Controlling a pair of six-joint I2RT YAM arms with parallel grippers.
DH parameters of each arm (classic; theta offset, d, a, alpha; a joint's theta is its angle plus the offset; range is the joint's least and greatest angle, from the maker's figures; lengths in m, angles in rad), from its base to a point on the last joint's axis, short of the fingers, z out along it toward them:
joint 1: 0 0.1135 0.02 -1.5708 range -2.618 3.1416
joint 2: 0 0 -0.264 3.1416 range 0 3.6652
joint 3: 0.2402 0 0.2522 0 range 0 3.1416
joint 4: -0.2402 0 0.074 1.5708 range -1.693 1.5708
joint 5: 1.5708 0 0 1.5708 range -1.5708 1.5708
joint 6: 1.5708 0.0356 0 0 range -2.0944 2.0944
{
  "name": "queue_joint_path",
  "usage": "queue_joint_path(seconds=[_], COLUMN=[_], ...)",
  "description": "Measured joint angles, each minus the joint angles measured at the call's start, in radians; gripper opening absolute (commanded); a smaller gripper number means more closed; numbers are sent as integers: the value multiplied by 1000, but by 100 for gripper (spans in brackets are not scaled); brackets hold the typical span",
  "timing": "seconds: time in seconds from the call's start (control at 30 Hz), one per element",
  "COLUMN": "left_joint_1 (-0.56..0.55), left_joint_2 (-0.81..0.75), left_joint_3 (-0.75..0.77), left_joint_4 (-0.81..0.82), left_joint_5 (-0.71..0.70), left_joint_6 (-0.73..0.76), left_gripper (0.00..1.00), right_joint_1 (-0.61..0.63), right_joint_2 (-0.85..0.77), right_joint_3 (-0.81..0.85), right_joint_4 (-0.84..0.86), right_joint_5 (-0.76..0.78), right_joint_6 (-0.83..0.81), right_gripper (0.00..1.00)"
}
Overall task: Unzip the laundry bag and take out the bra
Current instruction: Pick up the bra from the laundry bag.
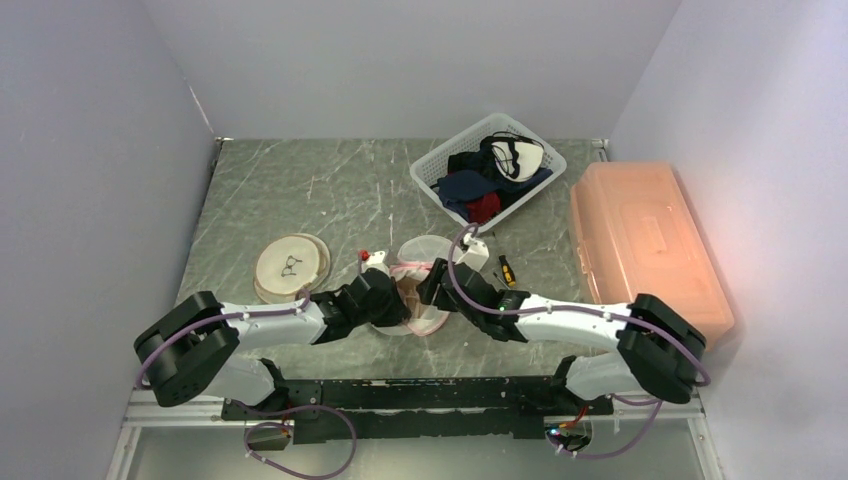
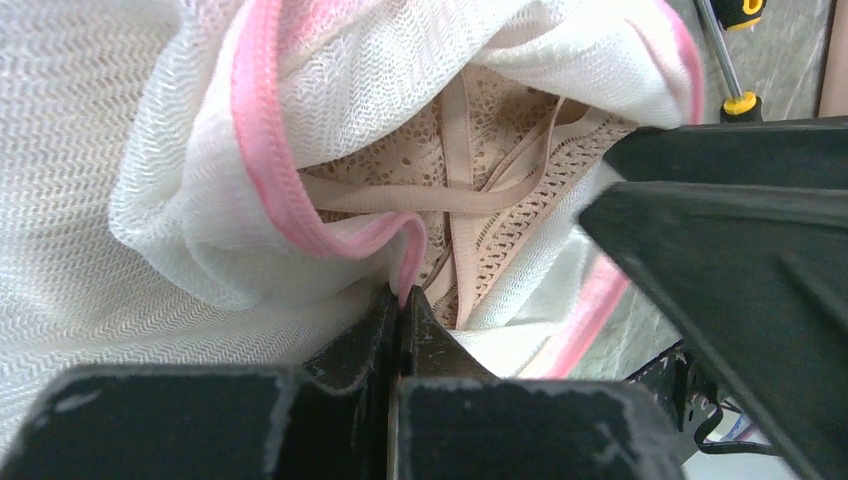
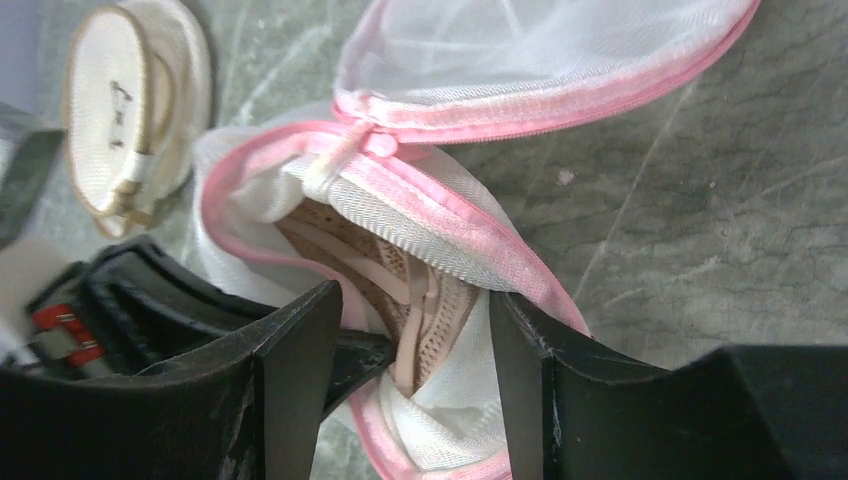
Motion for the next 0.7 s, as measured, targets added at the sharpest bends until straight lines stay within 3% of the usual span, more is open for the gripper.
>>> queue_joint_path(seconds=[0.23, 0.7], left_joint_1=[0, 0], left_joint_2=[-6, -8], left_joint_3=[0, 0], left_joint_4=[-6, -6], left_joint_5=[-3, -3], left_joint_6=[0, 0], left_gripper=[3, 3], right_joint_1=[3, 3], right_joint_2=[-87, -5], right_joint_3=[0, -10], right_joint_4=[-2, 39], right_joint_5=[19, -11], right_joint_6=[-15, -12], right_gripper=[60, 60])
